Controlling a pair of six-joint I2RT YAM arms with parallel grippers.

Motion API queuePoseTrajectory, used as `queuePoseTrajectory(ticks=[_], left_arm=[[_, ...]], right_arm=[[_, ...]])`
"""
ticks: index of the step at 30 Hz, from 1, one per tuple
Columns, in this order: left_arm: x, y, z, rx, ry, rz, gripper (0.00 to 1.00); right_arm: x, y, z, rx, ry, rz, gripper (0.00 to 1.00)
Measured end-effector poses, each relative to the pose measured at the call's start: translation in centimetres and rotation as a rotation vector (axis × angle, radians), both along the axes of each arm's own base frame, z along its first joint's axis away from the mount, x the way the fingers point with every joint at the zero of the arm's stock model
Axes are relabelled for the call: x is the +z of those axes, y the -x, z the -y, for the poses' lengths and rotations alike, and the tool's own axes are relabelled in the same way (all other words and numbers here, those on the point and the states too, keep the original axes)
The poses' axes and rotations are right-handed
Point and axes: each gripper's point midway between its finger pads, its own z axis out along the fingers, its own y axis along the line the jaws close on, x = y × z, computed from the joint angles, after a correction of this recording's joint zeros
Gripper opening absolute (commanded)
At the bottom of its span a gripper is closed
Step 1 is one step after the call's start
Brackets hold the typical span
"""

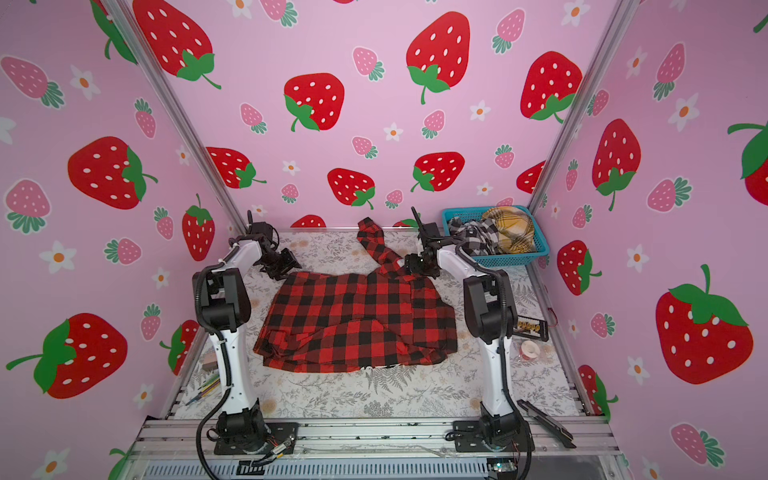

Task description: Fold and stack the long sleeve shirts

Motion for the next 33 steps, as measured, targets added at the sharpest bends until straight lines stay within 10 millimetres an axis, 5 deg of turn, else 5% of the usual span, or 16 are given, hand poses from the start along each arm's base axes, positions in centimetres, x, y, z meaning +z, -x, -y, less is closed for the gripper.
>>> queuePoseTrajectory(ticks=[5, 7, 16, 27, 33], left_arm=[[0.4, 0.7, 1.0, -0.010, 0.029, -0.002, 0.20], [0.3, 0.9, 1.2, -0.021, 0.039, -0.005, 0.01], [-0.8, 2.5, 1.2, -0.038, 0.034, -0.047, 0.00], [1.0, 5.0, 1.3, -0.039, 0.022, -0.051, 0.00], [-0.1, 5.9, 1.3, -0.042, 0.019, -0.077, 0.00]], right_arm=[[-0.7, -0.3, 0.7, 0.004, 0.014, -0.013, 0.74], [-1.2, -0.3, 0.7, 0.007, 0.017, -0.018, 0.72], [-2.6, -2.6, 0.4, 0.019, 0.056, -0.001, 0.68], [-3.5, -4.2, -0.4, 0.047, 0.160, 0.057, 0.60], [-3.7, -3.3, -2.0, 0.089, 0.182, 0.068, 0.19]])
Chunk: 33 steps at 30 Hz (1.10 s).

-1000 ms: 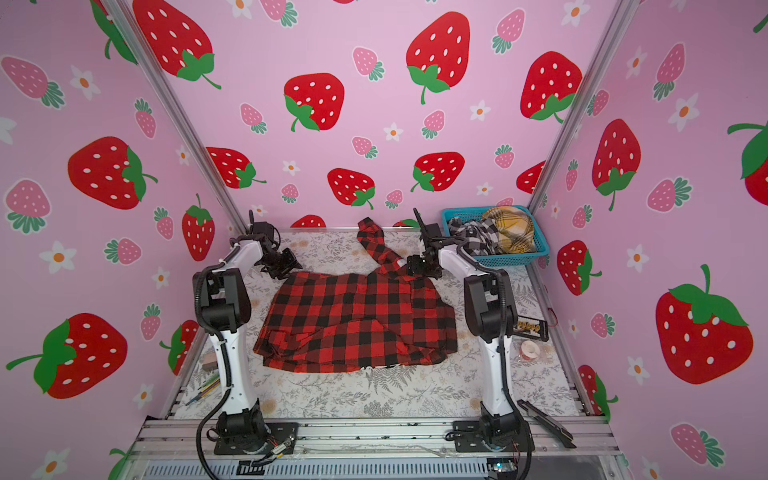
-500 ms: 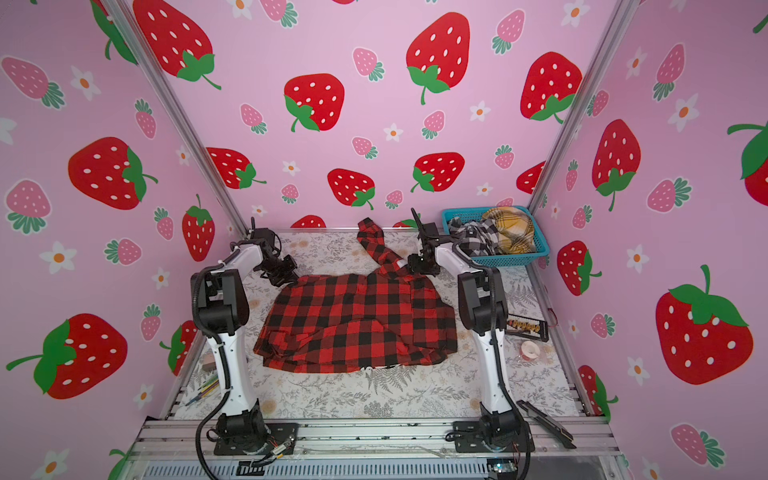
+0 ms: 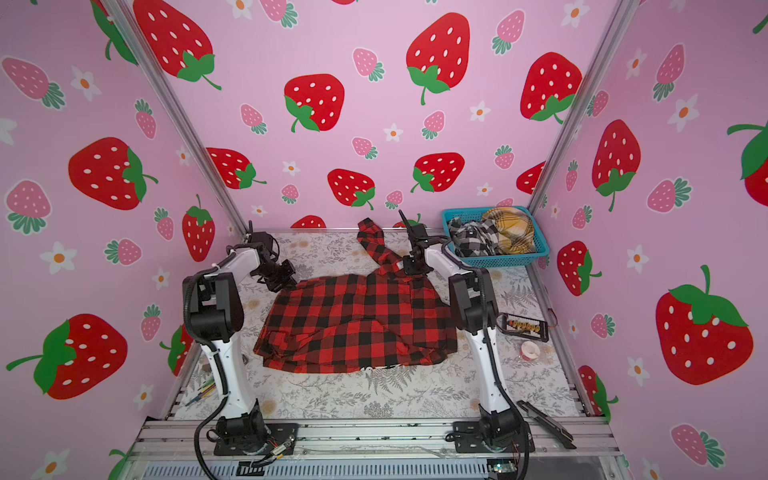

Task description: Fold and stack the long sleeve shirts

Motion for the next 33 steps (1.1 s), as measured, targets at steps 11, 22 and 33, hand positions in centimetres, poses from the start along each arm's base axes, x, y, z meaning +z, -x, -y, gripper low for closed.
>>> queuePoseTrajectory(ticks=[11, 22, 33], left_arm=[[0.3, -1.0, -0.5, 0.010, -0.003, 0.052, 0.00], [7.0, -0.3, -1.0, 0.118, 0.027, 0.300, 0.00], [6.1, 8.0, -2.6, 0.226, -0.015, 0.263, 0.00]], right_arm=[[0.1, 0.2, -0.2, 0.011, 0.011, -0.003, 0.00], [9.3, 3.5, 2.3, -0.047, -0.036, 0.130, 0.00], [7.9, 13.7, 4.5, -0.106, -0.139, 0.087, 0.00]])
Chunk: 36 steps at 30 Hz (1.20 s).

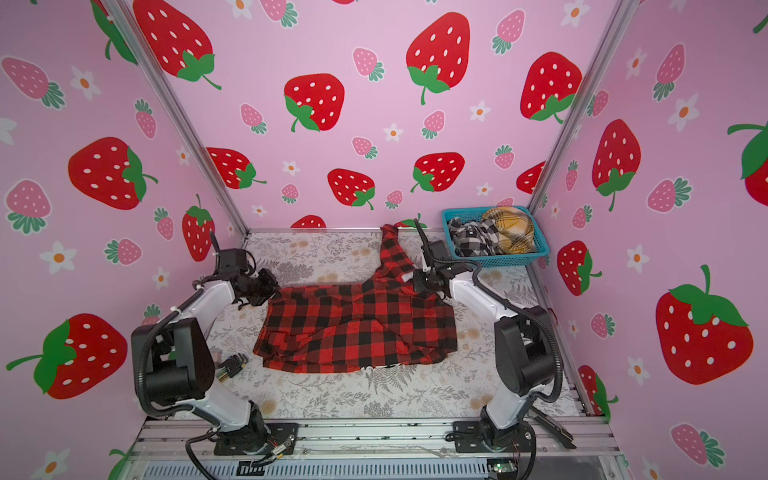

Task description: Fold and stack the long sleeve shirts

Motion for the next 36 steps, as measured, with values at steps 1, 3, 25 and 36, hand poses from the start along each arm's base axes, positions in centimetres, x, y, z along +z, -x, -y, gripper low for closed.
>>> queuePoseTrajectory(ticks=[1, 3, 25, 36], left_arm=[[-0.8, 0.9, 0.1, 0.004, 0.002, -0.020, 0.00], [-3.2, 3.5, 0.3, 0.023, 0.005, -0.081, 0.00], [3.3, 3.7, -0.2, -0.016, -0.130, -0.003, 0.48], [7.5, 1.9, 4.5, -0.182, -0.066, 0.153, 0.01]], right_arm=[[-1.5, 0.9, 0.3, -0.002, 0.006, -0.035, 0.00], [-4.7, 2.6, 0.9, -0.013, 0.020, -0.108, 0.00], [8.2, -7.0, -4.1, 0.017, -0.091, 0.134, 0.71], [0.6, -17.2, -11.0, 0.122, -0.094, 0.081, 0.65]])
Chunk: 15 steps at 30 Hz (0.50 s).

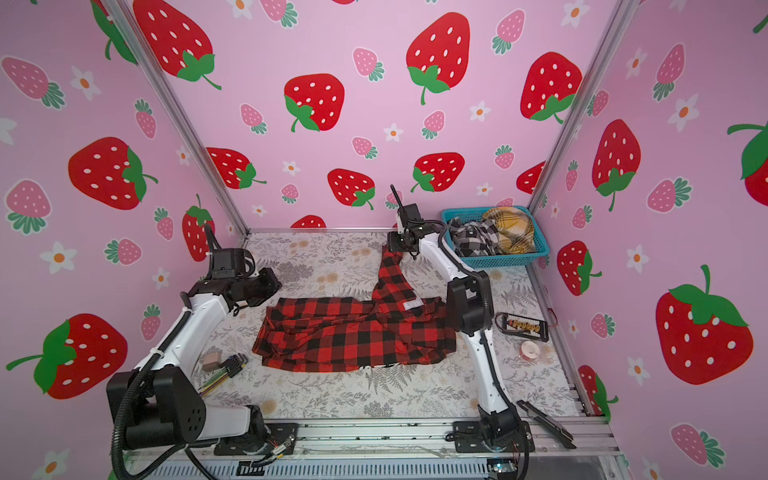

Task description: Fold and stack the long sleeve shirts

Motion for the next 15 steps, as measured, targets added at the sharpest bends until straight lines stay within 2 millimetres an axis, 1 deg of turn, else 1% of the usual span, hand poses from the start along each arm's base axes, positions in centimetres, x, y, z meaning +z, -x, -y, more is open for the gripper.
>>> queuePoseTrajectory(ticks=[1, 2, 4, 5, 7, 8, 9, 11, 13, 14, 15], left_arm=[[-0.3, -0.1, 0.7, -0.021, 0.005, -0.006, 0.10], [-0.6, -0.3, 1.4, -0.040, 0.008, -0.010, 0.15], [-1.2, -0.3, 2.8, -0.078, 0.014, -0.023, 0.20], [-1.5, -0.3, 3.4, -0.095, 0.016, -0.031, 0.24], [-2.2, -0.3, 4.4, -0.121, 0.022, -0.049, 0.30], [-2.6, -0.3, 4.8, -0.132, 0.020, -0.057, 0.31], [-2.9, -0.4, 5.1, -0.138, 0.021, -0.065, 0.32], [-3.5, -0.4, 5.4, -0.147, 0.021, -0.081, 0.32], [-4.1, -0.5, 5.6, -0.150, 0.021, -0.096, 0.31], [-4.5, -0.5, 5.6, -0.150, 0.022, -0.105, 0.31], [-4.7, -0.5, 5.7, -0.150, 0.023, -0.112, 0.31]], right_arm=[[-1.4, 0.0, -0.3, 0.015, 0.003, -0.022, 0.66], [-2.7, 0.2, -0.5, 0.030, 0.006, -0.044, 0.66], [-4.4, 0.4, -0.8, 0.053, 0.008, -0.072, 0.67], [-5.2, 0.6, -0.9, 0.062, 0.009, -0.085, 0.67], [-6.0, 0.7, -1.1, 0.079, 0.010, -0.096, 0.66], [-6.3, 0.8, -1.2, 0.088, 0.010, -0.099, 0.64], [-6.5, 0.8, -1.2, 0.092, 0.010, -0.098, 0.59], [-6.7, 0.8, -1.4, 0.114, 0.014, -0.093, 0.43], [-6.9, 0.9, -1.5, 0.118, 0.011, -0.097, 0.29], [-6.8, 0.9, -1.5, 0.127, 0.015, -0.092, 0.23], [-6.8, 0.9, -1.5, 0.127, 0.013, -0.094, 0.19]])
